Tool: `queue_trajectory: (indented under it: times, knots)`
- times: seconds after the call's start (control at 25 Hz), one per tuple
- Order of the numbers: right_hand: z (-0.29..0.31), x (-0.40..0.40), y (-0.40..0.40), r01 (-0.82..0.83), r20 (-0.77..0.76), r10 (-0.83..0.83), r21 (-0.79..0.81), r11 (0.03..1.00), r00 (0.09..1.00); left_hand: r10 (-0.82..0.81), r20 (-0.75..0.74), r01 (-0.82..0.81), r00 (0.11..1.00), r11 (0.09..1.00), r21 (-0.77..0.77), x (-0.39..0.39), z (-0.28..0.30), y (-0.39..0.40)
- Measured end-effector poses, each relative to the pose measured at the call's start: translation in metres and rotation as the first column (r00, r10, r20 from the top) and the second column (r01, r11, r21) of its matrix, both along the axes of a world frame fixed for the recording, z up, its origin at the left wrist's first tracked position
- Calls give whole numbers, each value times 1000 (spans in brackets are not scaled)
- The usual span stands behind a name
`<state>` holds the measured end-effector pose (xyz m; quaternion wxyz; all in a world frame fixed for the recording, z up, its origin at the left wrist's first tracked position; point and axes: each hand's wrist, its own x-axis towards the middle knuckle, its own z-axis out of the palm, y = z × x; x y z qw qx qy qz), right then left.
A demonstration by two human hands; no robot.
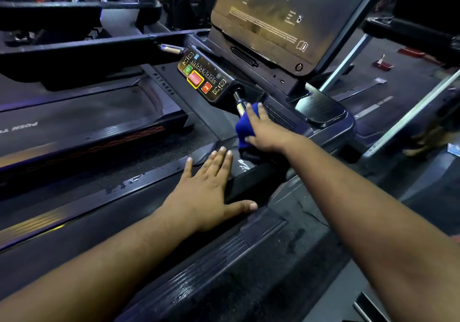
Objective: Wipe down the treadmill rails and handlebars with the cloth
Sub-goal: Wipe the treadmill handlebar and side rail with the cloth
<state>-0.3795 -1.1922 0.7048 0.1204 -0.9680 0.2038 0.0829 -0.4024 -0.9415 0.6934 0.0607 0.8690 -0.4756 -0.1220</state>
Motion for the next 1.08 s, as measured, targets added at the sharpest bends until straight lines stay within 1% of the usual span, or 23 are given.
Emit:
queue_trajectory:
  times: [0.08,0.12,0.24,0.32,0.44,0.48,0.52,0.6,0.64,0.68,0.76,0.84,0.88,0.92,0.96,1.0,1.08]
  knots:
    - [-7,-20,-4,-101,-66,98,-39,994,993,0,-11,0,1000,1000,-6,0,-2,0]
    - [-7,-18,-3,-109,-51,107,-43,993,993,2,-17,-2,1000,1000,-7,1,-3,-1]
    - [4,13,5,-21,42,21,12,1000,999,15,-30,-15,999,1000,6,0,-2,-2]
    - [9,24,8,-21,17,22,-5,1000,1000,27,-28,-28,999,999,-16,0,0,1]
    - [21,-8,6,-157,-94,147,-109,982,985,-13,-12,13,1000,999,-40,-2,2,13]
    - [28,-27,10,-179,-89,168,-140,974,982,-44,0,43,999,998,-34,-2,2,22]
    - [34,-46,16,-168,-38,164,-167,972,986,-77,14,78,997,997,-22,-3,2,34]
    - [42,-79,39,-48,149,77,-193,980,986,-143,53,143,988,990,-3,-4,1,64]
    - [37,-91,60,-6,213,48,-192,981,976,-167,73,168,983,986,-2,-3,0,81]
    - [27,-98,82,-7,249,53,-182,983,967,-180,80,181,980,984,-3,-3,-1,96]
    - [2,-101,134,-60,330,112,-164,985,937,-212,76,213,974,977,-4,1,-2,135]
    - [-6,-103,174,-67,431,111,-116,991,895,-234,62,234,970,972,0,7,-4,177]
    - [-7,-104,186,-35,488,73,-86,996,870,-245,52,245,968,969,10,10,-5,199]
    - [-6,-106,193,42,545,1,-65,997,838,-252,36,251,967,968,15,13,-5,217]
    - [-4,-106,199,154,588,-95,-50,987,803,-249,12,249,968,968,8,16,-5,232]
    - [-2,-103,208,289,609,-197,-55,956,768,-248,-9,248,969,969,-12,17,-6,243]
    - [-2,-91,239,522,589,-362,-122,844,722,-253,-38,250,967,966,-68,17,-7,251]
